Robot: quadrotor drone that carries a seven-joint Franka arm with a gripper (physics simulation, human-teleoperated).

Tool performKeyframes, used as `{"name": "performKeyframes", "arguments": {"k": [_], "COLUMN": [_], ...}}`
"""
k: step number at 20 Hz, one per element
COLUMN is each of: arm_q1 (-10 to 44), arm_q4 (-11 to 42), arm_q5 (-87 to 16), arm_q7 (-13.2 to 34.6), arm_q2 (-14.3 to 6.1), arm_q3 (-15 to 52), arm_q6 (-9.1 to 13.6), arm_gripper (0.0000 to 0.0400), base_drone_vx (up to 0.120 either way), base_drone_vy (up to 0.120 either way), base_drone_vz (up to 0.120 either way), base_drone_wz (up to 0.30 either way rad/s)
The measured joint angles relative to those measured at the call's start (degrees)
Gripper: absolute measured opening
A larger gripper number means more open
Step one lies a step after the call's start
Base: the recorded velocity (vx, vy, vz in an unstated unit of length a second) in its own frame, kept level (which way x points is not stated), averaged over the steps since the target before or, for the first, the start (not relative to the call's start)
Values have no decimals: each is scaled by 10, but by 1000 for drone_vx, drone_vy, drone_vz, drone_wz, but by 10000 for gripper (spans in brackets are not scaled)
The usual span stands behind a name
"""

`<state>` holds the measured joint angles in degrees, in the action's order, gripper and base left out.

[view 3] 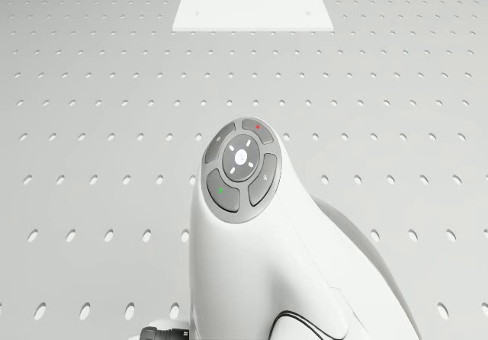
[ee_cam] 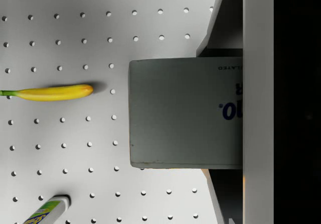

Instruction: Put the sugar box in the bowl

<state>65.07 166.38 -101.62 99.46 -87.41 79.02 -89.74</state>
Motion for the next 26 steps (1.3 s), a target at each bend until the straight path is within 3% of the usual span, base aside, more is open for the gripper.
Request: {"name": "performKeyframes", "arguments": {"k": [12, 26], "arm_q1": [1, 14], "arm_q4": [0, -19], "arm_q5": [2, -78], "arm_q7": [1, -4], "arm_q2": [-6, -14], "arm_q3": [1, -85], "arm_q6": [-6, -39], "arm_gripper": [166, 166], "base_drone_vx": [0, 0], "base_drone_vy": [-110, -3], "base_drone_vz": [0, 0], "base_drone_wz": [0, 0]}}
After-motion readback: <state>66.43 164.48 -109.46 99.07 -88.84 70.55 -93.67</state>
